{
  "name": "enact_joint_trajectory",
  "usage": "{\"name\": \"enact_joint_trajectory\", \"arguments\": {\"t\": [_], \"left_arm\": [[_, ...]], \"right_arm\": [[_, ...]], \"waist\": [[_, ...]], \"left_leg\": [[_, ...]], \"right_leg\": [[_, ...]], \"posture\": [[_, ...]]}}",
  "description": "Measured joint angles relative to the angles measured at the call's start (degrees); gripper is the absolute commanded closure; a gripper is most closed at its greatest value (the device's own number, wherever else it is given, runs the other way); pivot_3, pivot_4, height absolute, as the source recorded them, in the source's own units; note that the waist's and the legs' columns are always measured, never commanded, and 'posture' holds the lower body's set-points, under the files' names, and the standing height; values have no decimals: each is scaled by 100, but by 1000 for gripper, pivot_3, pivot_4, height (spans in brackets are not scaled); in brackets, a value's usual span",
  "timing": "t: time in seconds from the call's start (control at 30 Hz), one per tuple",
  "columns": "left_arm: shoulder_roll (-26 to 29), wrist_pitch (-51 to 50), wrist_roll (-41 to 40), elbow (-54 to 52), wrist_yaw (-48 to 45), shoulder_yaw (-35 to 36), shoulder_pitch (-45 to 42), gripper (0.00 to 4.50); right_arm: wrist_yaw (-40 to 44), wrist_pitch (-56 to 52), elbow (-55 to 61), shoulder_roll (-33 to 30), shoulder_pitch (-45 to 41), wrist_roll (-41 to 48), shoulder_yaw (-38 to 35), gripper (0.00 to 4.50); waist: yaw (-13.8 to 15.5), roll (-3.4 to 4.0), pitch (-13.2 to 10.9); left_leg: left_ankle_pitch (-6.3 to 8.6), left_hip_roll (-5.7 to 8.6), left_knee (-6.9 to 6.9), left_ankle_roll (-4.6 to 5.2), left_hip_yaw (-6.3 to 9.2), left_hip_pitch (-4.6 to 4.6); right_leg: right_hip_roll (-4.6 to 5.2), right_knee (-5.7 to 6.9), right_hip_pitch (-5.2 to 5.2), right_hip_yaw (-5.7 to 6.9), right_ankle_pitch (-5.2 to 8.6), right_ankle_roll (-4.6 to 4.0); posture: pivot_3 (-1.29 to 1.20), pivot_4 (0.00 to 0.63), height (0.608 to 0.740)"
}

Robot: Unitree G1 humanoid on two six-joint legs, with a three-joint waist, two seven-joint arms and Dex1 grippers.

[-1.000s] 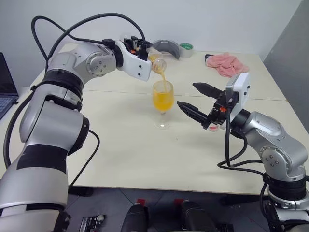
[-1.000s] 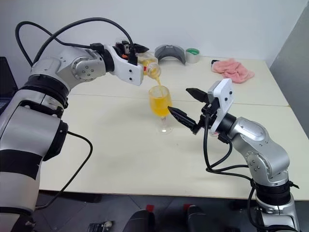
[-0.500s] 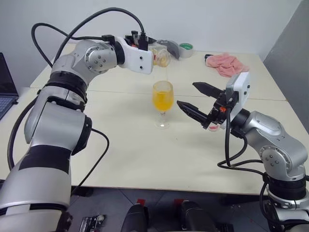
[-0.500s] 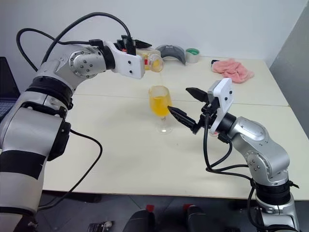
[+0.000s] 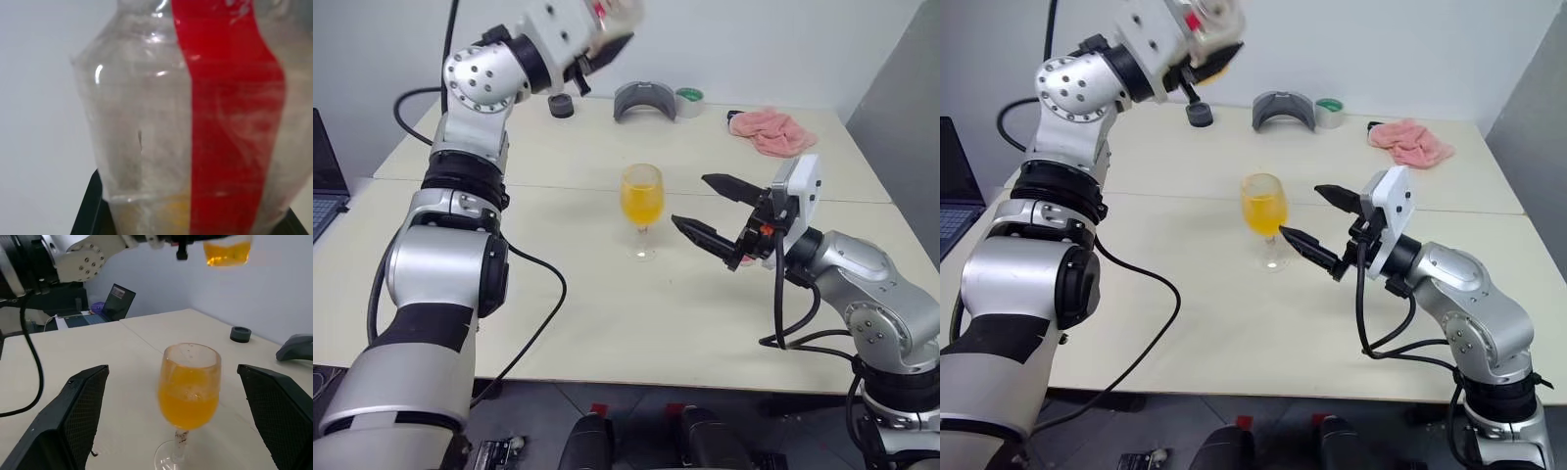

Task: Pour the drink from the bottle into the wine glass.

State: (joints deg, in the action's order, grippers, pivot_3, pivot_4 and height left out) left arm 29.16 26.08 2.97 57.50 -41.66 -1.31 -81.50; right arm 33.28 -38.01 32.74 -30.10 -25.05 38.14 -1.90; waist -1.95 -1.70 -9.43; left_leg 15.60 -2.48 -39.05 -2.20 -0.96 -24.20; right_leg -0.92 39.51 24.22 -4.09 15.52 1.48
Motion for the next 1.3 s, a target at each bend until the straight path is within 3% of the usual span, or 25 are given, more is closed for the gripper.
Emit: {"name": "enact_joint_trajectory", "arguments": {"t": [0.27,0.5,0.77,1.3], "left_arm": [[-122,-2061,-711,-1543,1058,851,1639,2874],[-536,-2948,-1028,-2632,1993,1278,2780,2874],[-965,-3131,-1232,-3219,2390,1389,3917,2874],[-1041,-3163,-1301,-3207,2604,1436,4629,2874]], "right_arm": [[799,81,368,-554,645,474,-205,0],[1186,283,437,-640,856,592,-252,0],[1256,439,407,-646,924,513,-123,0],[1007,378,400,-618,842,554,-121,0]], "waist": [[7,0,0],[17,0,0],[24,0,0],[27,-1,0]], "left_leg": [[-2,-8,-18,-1,25,23],[-1,-6,-68,0,33,13],[-1,-2,-79,0,36,17],[0,4,-77,1,42,29]], "right_leg": [[-1,41,-11,4,1,-1],[-2,50,-20,6,1,-1],[-3,51,-30,8,1,-1],[-4,43,-50,10,2,0]], "posture": [[0,150,740],[0,150,740],[0,150,740],[0,150,740]]}}
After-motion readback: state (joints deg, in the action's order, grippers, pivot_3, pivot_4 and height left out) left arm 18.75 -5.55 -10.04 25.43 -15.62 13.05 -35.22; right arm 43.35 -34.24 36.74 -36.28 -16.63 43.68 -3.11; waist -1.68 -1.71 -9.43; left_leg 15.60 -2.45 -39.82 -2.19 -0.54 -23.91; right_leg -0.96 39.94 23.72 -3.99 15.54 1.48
